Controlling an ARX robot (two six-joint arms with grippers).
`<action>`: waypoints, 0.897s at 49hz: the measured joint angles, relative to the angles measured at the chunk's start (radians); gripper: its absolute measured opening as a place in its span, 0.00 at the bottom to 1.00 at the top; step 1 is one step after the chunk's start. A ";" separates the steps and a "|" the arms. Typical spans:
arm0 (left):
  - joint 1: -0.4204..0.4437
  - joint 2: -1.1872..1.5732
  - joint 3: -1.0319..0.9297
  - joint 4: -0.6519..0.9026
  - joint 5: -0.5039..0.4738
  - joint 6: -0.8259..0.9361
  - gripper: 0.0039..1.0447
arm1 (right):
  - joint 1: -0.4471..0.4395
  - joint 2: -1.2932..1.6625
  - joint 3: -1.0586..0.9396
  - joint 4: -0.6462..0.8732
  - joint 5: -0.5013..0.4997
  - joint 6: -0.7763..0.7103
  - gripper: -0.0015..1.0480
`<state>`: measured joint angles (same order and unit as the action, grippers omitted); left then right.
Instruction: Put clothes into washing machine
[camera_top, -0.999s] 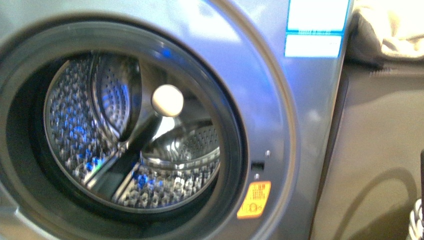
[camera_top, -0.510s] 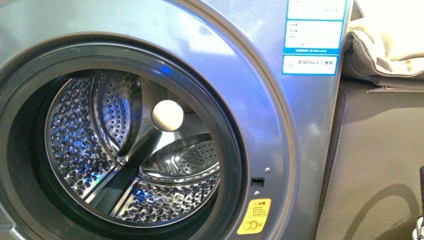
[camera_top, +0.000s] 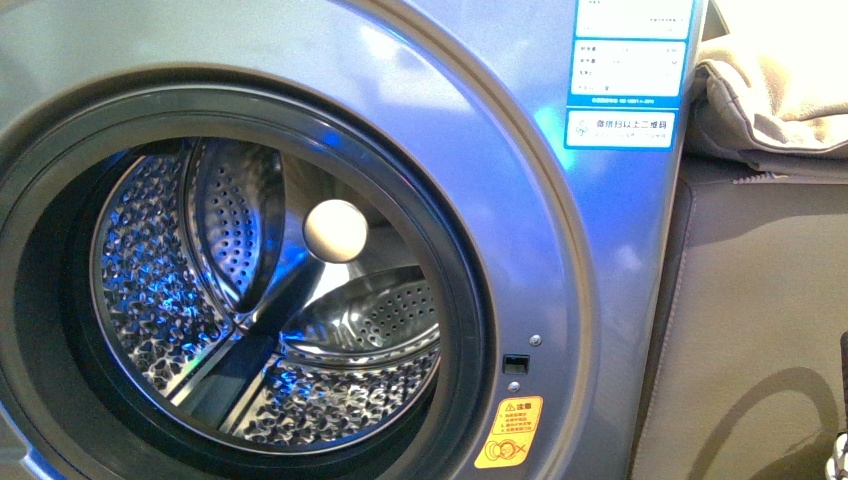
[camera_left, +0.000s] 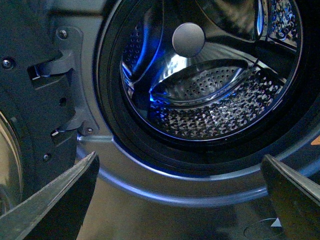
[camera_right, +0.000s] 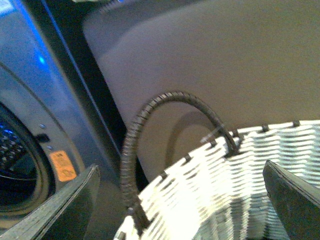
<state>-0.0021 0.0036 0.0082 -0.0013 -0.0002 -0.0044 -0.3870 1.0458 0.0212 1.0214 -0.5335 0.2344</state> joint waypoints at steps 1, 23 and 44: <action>0.000 0.000 0.000 0.000 0.000 0.000 0.94 | -0.009 0.032 0.008 0.003 -0.004 -0.012 0.93; 0.000 0.000 0.000 0.000 0.000 0.000 0.94 | -0.194 0.627 0.261 -0.124 0.014 -0.280 0.93; 0.000 0.000 0.000 0.000 0.000 0.000 0.94 | -0.224 1.073 0.395 -0.074 0.080 -0.491 0.93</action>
<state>-0.0021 0.0036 0.0082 -0.0013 -0.0002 -0.0044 -0.6113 2.1185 0.4160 0.9474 -0.4534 -0.2569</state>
